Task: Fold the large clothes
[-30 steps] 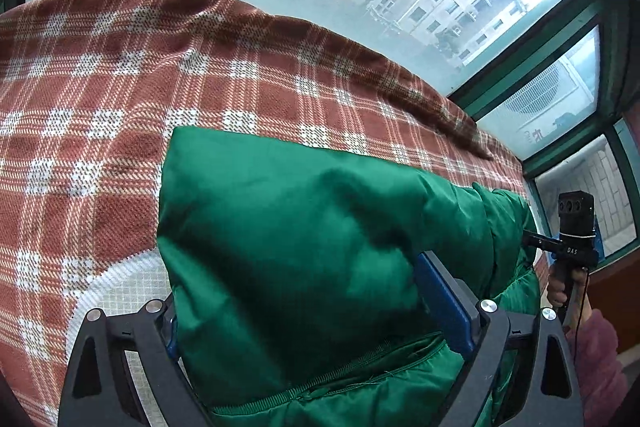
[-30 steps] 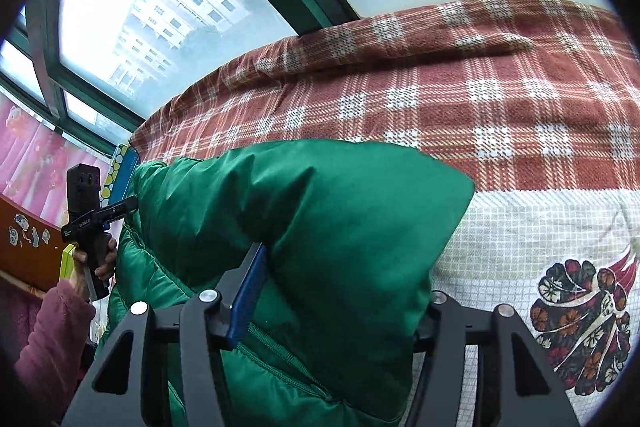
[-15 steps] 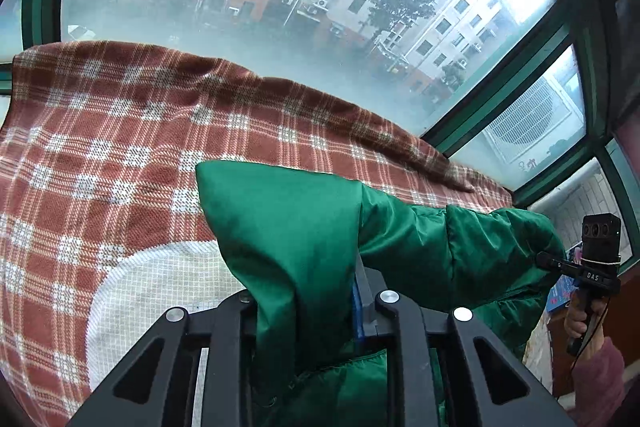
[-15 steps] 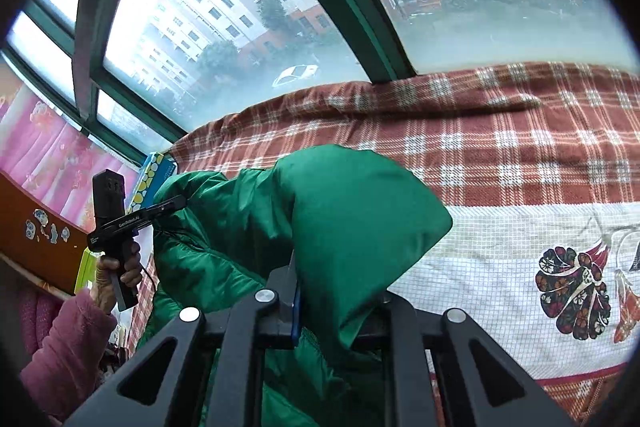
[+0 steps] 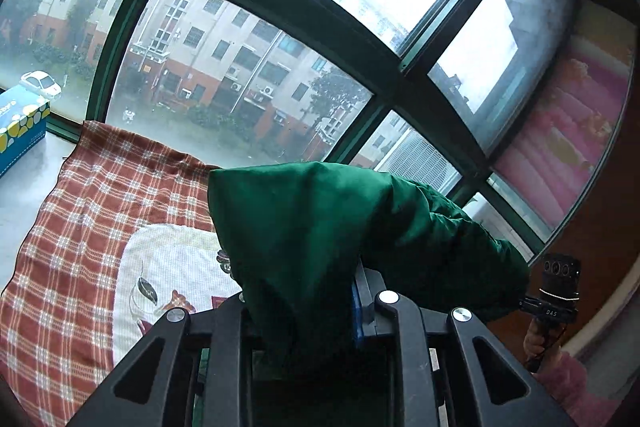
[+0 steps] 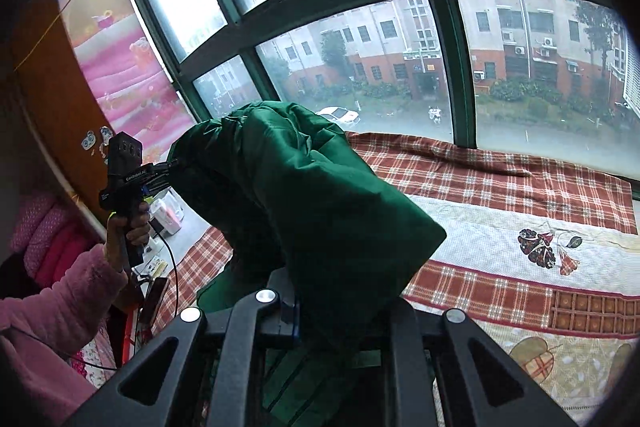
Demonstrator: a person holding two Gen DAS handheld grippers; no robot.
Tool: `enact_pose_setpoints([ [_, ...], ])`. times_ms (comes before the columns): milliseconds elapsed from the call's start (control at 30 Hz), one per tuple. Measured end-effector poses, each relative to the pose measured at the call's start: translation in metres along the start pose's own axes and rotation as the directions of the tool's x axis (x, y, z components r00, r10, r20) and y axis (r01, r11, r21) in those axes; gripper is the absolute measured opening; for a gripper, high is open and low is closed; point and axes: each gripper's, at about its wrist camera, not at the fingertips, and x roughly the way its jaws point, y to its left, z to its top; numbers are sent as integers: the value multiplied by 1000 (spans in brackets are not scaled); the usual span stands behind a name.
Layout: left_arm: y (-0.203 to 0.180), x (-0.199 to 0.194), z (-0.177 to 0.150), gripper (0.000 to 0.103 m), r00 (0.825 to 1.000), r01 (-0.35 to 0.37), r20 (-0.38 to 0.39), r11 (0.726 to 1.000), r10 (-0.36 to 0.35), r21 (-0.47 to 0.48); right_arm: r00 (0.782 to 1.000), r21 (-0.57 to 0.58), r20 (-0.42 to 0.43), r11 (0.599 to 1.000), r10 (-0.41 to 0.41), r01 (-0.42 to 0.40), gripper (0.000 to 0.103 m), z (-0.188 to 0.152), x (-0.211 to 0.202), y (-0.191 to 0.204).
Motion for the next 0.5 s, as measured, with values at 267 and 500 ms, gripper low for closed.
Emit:
enact_pose_setpoints([
  [267,-29,-123,-136,25,999,20,-27,999,-19,33,997,-27,-59,998,46,-48,27,-112,-24,32],
  [500,4,-128,-245,32,975,-79,-210,997,77,0,956,-164,-219,973,-194,160,42,-213,18,36],
])
